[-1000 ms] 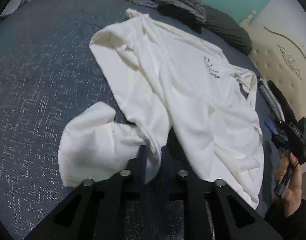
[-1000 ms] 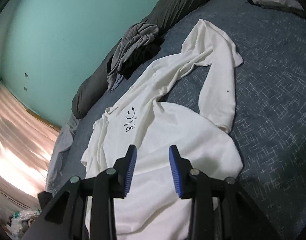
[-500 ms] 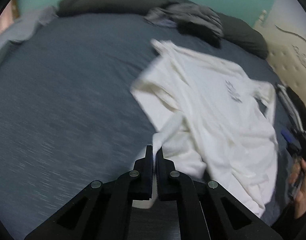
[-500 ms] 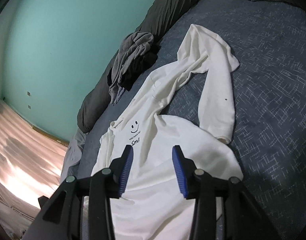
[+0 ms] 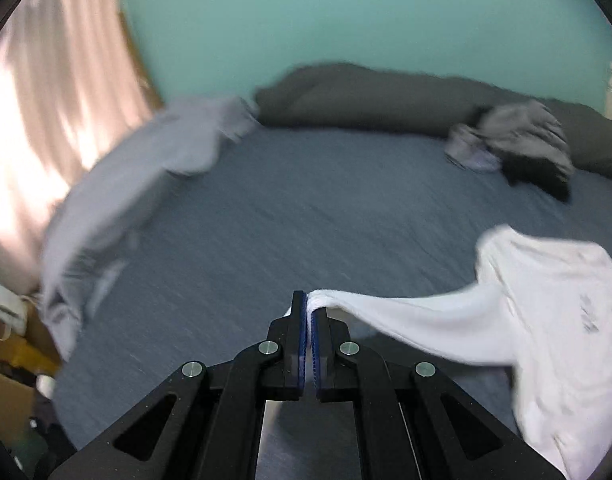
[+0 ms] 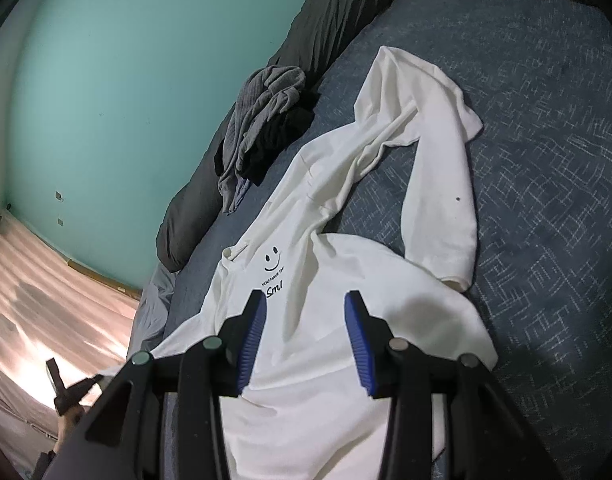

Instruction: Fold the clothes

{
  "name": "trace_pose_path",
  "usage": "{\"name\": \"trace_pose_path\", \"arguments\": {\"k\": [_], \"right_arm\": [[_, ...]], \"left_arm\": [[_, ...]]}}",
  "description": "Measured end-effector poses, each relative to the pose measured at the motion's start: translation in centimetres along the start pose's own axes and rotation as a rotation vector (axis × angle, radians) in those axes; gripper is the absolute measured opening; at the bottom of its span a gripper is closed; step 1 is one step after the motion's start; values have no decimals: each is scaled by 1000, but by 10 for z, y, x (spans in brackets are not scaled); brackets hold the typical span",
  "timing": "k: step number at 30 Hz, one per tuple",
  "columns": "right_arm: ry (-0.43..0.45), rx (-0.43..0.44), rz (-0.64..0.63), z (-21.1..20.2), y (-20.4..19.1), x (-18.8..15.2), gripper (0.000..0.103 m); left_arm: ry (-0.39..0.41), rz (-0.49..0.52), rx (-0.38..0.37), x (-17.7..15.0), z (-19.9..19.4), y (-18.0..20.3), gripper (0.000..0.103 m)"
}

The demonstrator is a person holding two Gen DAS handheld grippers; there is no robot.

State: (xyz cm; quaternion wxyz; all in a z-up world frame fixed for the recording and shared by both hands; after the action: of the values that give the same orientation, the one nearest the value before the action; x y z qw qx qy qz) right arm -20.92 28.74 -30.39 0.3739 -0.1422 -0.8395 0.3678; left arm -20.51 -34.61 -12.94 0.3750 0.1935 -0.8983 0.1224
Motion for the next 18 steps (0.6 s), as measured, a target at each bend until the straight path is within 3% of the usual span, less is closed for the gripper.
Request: {"name": "trace_pose_path", "arguments": {"k": [4,14,18], "right_arm": [[-8,0,2,4,0,-2,41],[-7,-8,5,4,4,-1,41],[-9,-6,12,4,5,-1,41]], "left_arm": [[-44,20,22,-9,20,-3,2],[-256,15,1,-109,88,6,2],[-367,-39,-38,-133,98,1,3]]}}
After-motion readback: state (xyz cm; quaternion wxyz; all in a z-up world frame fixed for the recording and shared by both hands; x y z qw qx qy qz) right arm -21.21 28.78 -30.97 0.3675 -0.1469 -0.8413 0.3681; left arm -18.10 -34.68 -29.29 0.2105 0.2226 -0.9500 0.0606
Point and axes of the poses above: each gripper's, at about its wrist camera, not at the fingertips, and z roughly the way its jaws point, y to its right, x to its top, the point moved 3 cm from there along z, roughly the way its jaws point, and after that the axes turned 8 degrees about -z, right-handed, at the moved point
